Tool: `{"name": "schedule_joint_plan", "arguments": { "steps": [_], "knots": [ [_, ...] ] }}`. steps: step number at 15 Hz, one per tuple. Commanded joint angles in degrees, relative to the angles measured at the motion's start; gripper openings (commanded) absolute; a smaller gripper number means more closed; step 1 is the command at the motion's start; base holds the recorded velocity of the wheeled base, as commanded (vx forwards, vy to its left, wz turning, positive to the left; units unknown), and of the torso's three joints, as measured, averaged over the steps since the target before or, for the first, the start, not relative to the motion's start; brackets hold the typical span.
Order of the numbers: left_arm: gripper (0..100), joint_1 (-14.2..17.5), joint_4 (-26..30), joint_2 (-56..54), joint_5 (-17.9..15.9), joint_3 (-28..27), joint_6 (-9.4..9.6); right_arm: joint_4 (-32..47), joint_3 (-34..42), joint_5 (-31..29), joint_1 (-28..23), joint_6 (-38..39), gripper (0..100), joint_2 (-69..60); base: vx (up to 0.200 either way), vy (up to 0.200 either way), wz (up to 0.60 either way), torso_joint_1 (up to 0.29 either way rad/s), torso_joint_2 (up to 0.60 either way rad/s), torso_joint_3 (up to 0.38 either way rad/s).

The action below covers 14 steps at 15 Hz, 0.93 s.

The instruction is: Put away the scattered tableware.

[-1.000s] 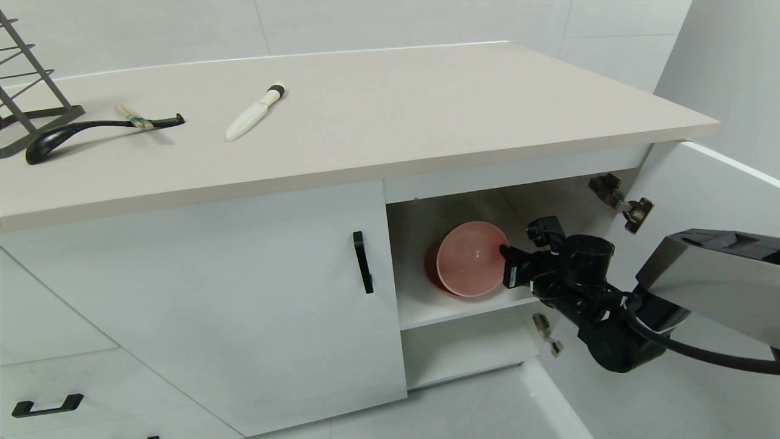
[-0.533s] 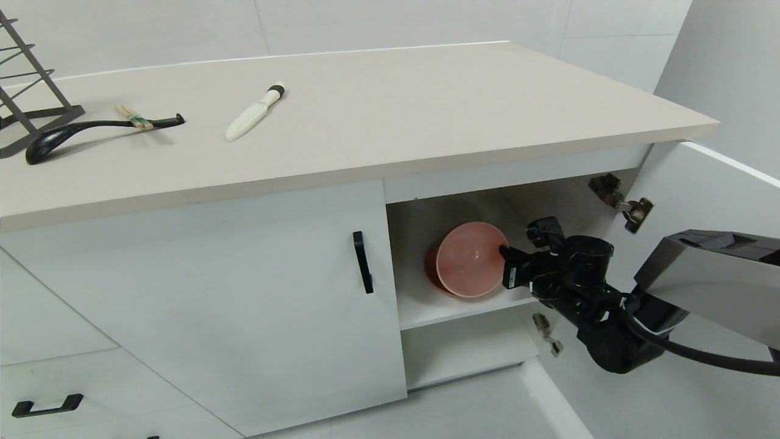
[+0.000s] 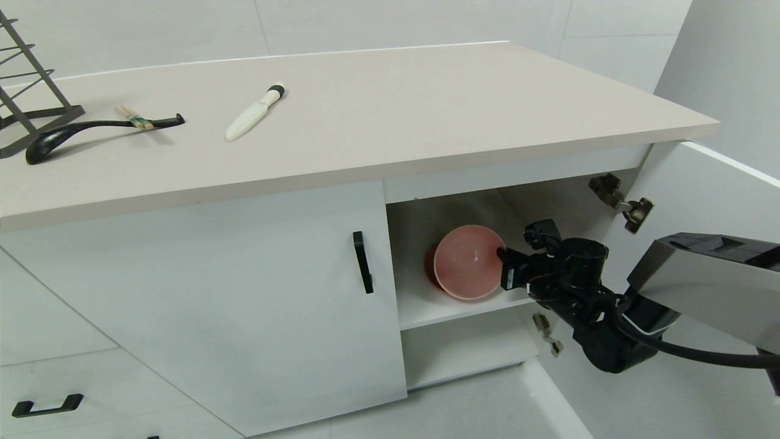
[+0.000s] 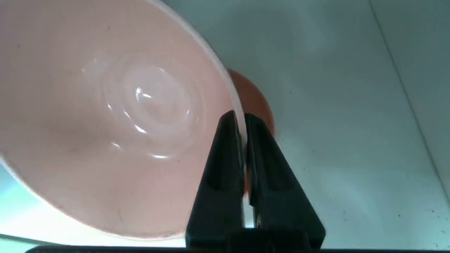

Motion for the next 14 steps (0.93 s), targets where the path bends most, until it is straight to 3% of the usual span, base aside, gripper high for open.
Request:
{"name": "schedule_joint_plan", "arguments": {
  "steps": [1, 4, 8, 11, 14],
  "knots": [
    [100, -0.01, -0.02, 0.07, 0.0, 0.0, 0.02, 0.0, 0.0, -0.22, 0.11, -0.01, 100, -0.08, 0.0, 0.0, 0.0, 0.0, 0.0, 0.0],
    [100, -0.01, -0.02, 0.07, 0.0, 0.0, 0.02, -1.14, 1.76, -1.1, 0.9, -0.19, 100, -1.84, 0.0, 0.0, 0.0, 0.0, 0.0, 0.0],
    [100, -0.01, -0.02, 0.07, 0.0, 0.0, 0.02, -2.98, 11.34, -1.27, 5.29, -0.8, 100, -12.3, 0.0, 0.0, 0.0, 0.0, 0.0, 0.0],
    [100, -0.01, -0.02, 0.07, 0.0, 0.0, 0.02, -12.39, 24.96, -1.62, 7.23, -5.37, 100, -19.68, 0.0, 0.0, 0.0, 0.0, 0.0, 0.0],
    [100, -0.01, -0.02, 0.07, 0.0, 0.0, 0.02, -13.0, 43.68, -1.45, 8.02, -6.78, 100, -33.92, 0.0, 0.0, 0.0, 0.0, 0.0, 0.0]
  ]
}}
